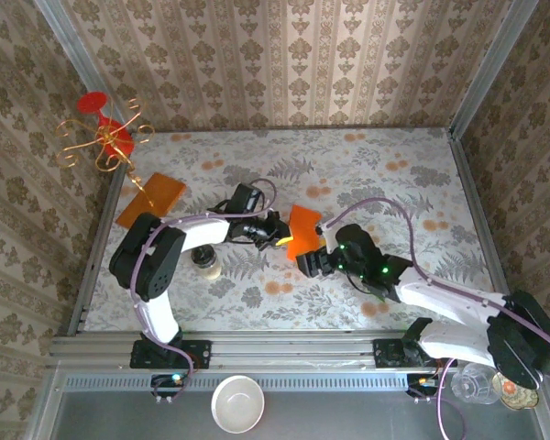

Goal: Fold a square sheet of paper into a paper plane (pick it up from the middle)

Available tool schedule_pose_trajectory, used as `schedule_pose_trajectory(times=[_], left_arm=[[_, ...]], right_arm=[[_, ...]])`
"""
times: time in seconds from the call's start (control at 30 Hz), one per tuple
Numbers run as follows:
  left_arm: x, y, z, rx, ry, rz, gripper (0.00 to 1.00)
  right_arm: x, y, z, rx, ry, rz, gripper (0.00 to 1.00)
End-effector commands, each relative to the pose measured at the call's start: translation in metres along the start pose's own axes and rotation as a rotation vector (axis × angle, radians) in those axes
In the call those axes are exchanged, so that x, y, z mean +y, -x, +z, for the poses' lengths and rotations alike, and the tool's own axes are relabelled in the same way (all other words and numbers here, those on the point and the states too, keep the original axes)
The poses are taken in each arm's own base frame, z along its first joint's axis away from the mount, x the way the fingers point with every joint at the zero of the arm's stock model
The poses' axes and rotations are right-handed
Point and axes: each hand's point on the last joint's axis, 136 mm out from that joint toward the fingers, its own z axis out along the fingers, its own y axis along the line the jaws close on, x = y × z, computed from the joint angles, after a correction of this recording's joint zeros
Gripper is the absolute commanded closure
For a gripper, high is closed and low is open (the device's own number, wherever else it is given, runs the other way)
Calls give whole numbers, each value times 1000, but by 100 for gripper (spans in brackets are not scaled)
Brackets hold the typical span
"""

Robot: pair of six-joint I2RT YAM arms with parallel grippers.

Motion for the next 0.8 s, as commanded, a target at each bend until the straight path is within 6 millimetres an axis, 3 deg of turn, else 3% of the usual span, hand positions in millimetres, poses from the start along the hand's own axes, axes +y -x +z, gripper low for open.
schedule_pose_trajectory(times=[0.0,0.37,0.53,0.77], left_arm=[[-4,-5,-10,6,-9,-20,100],[-4,-3,-11,1,-7,-30,100],[-4,-3,-10,1,-8,-33,100],[-4,-3,-11,3,-5,-36,100]], right_arm=[[5,5,11,6,-40,-142,17],[11,-12,34,57,-104,-334,18],[4,-16,43,101,-211,-433,20],[-4,-3,42,22,-288,-442,28]])
